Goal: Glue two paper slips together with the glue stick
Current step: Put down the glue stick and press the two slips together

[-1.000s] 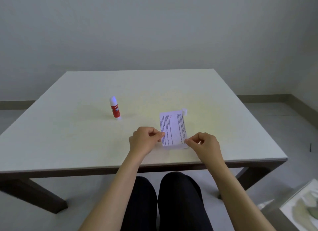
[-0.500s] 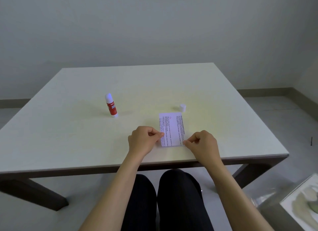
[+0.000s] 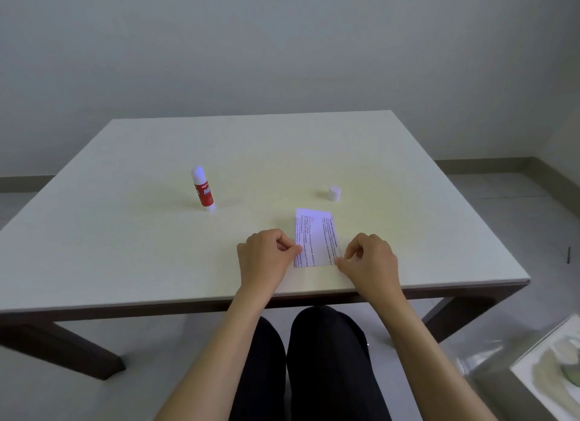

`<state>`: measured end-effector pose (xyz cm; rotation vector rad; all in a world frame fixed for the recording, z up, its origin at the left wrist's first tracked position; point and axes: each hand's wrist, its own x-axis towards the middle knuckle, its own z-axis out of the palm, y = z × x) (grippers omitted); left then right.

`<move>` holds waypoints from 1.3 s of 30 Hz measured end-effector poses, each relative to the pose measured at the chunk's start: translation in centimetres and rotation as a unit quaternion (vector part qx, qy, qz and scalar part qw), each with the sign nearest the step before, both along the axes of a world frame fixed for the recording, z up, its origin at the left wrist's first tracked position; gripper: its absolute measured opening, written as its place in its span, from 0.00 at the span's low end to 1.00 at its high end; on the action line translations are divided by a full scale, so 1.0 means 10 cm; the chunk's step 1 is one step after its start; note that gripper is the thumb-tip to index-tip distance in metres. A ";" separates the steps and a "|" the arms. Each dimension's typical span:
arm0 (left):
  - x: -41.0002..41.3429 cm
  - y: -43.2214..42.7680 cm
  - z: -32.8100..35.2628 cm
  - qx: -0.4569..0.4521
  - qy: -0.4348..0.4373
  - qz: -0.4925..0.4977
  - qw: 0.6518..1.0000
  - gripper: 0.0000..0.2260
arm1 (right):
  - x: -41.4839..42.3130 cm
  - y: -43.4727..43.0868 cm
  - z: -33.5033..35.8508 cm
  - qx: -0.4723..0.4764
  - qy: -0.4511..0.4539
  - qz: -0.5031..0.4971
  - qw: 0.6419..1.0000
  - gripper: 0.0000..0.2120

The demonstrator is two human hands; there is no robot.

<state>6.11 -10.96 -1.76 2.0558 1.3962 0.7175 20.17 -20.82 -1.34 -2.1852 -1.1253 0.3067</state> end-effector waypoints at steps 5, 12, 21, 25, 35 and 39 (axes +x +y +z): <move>-0.01 0.03 -0.10 0.089 0.009 -0.017 0.996 0.15 | -0.01 -0.02 -0.03 -0.005 -0.039 0.031 0.999 0.11; -0.14 0.41 -0.05 0.108 0.242 -0.244 0.933 0.29 | 0.01 -0.01 -0.09 0.002 -0.051 0.034 0.998 0.12; -0.36 0.65 0.13 0.114 0.350 -0.257 0.893 0.39 | -0.20 0.12 -0.10 -0.056 -0.153 0.088 0.983 0.14; -0.51 0.73 0.18 0.083 0.361 -0.285 0.884 0.38 | -0.42 0.11 -0.15 -0.050 -0.211 0.101 0.971 0.18; -0.44 0.59 -0.02 0.047 0.261 -0.297 0.917 0.33 | -0.54 0.07 -0.18 -0.033 -0.232 0.088 0.968 0.18; -0.47 0.68 -0.04 0.023 0.249 -0.303 0.920 0.34 | -0.60 0.08 -0.19 -0.023 -0.250 0.079 0.965 0.18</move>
